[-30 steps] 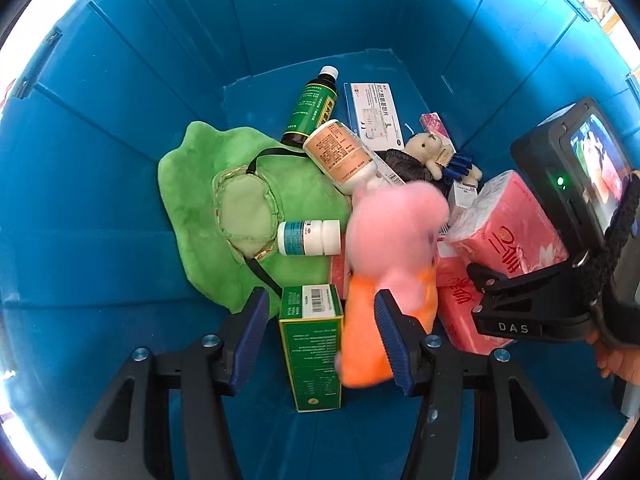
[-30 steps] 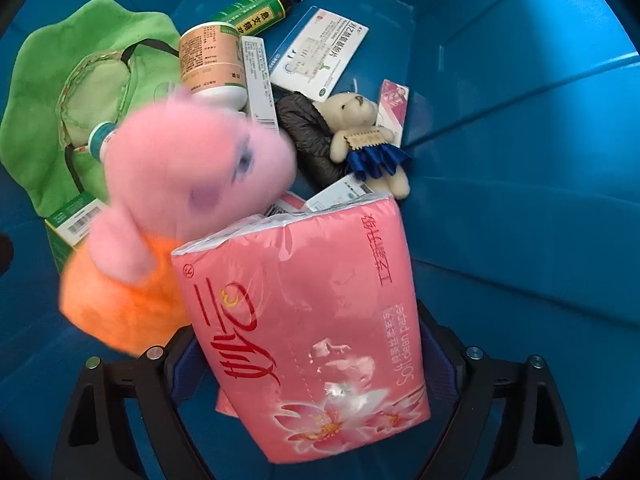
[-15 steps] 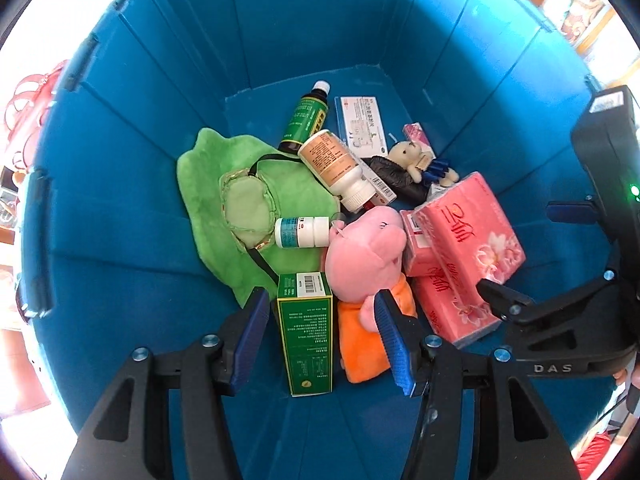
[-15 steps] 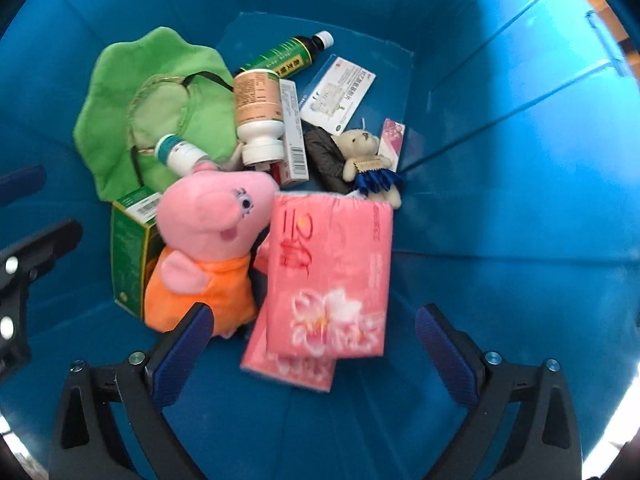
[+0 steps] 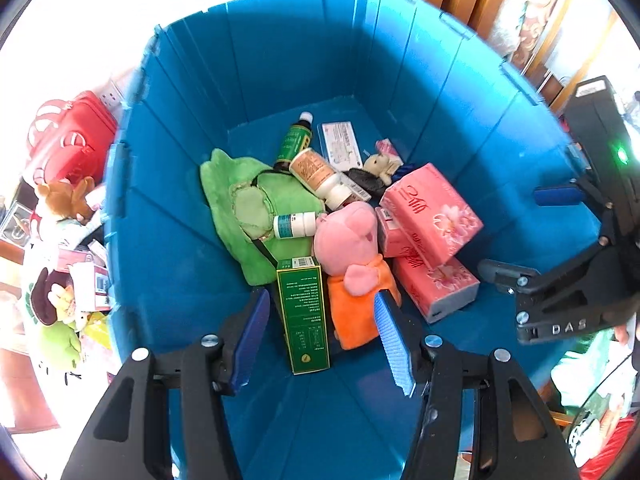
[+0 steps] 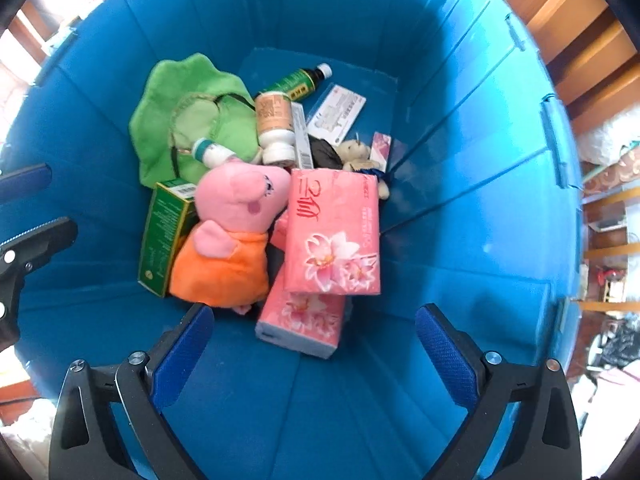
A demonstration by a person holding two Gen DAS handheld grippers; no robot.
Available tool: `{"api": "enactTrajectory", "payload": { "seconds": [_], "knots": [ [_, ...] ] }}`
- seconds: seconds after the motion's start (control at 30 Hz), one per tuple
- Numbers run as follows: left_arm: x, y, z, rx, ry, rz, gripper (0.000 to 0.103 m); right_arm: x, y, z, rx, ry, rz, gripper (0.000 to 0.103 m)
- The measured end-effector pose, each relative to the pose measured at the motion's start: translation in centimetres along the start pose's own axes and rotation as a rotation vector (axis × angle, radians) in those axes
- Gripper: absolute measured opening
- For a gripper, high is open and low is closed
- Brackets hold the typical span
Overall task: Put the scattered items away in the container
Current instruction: 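Withdraw both tools from the crate back toward the table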
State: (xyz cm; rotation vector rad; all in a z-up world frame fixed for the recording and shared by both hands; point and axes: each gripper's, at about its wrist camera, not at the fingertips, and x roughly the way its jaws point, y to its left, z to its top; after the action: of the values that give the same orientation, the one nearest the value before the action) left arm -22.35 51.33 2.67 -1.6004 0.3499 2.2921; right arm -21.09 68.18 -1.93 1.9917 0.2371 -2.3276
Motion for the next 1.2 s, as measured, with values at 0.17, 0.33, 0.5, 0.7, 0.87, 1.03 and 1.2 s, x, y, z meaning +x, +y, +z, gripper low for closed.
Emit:
{"api": "enactTrajectory", "payload": {
  "seconds": [0.17,0.33,0.5,0.7,0.87,1.03,1.2],
  "knots": [
    [-2.9,0.5,-2.0,-0.006,-0.064,0.019,0.054,-1.8,1.5,-1.0,-0.028,-0.035,0.002,0.102],
    [-5.2,2.1,-3.9,-0.024,-0.101,0.029,0.054,-3.5,3.6,-1.5,-0.051,-0.070,0.005,0.102],
    [-7.3,5.3,-6.5,-0.061,-0.141,0.036,0.054,-5.0,6.6,-1.6,-0.075,-0.100,-0.003,0.102],
    [-9.1,11.1,-10.2,-0.116,-0.166,0.049,0.054,-7.0,12.6,-1.2,-0.111,-0.139,0.002,0.102],
    [-10.4,17.0,-14.3,-0.140,-0.175,0.059,0.054,-8.4,18.8,-1.0,-0.134,-0.169,0.013,0.102],
    [-11.3,23.2,-18.7,-0.174,-0.177,0.087,0.054,-9.3,25.8,-0.8,-0.152,-0.193,0.022,0.102],
    [-11.4,28.8,-22.5,-0.211,-0.165,0.107,0.054,-8.9,32.6,-0.6,-0.168,-0.201,0.066,0.102]
  ]
}}
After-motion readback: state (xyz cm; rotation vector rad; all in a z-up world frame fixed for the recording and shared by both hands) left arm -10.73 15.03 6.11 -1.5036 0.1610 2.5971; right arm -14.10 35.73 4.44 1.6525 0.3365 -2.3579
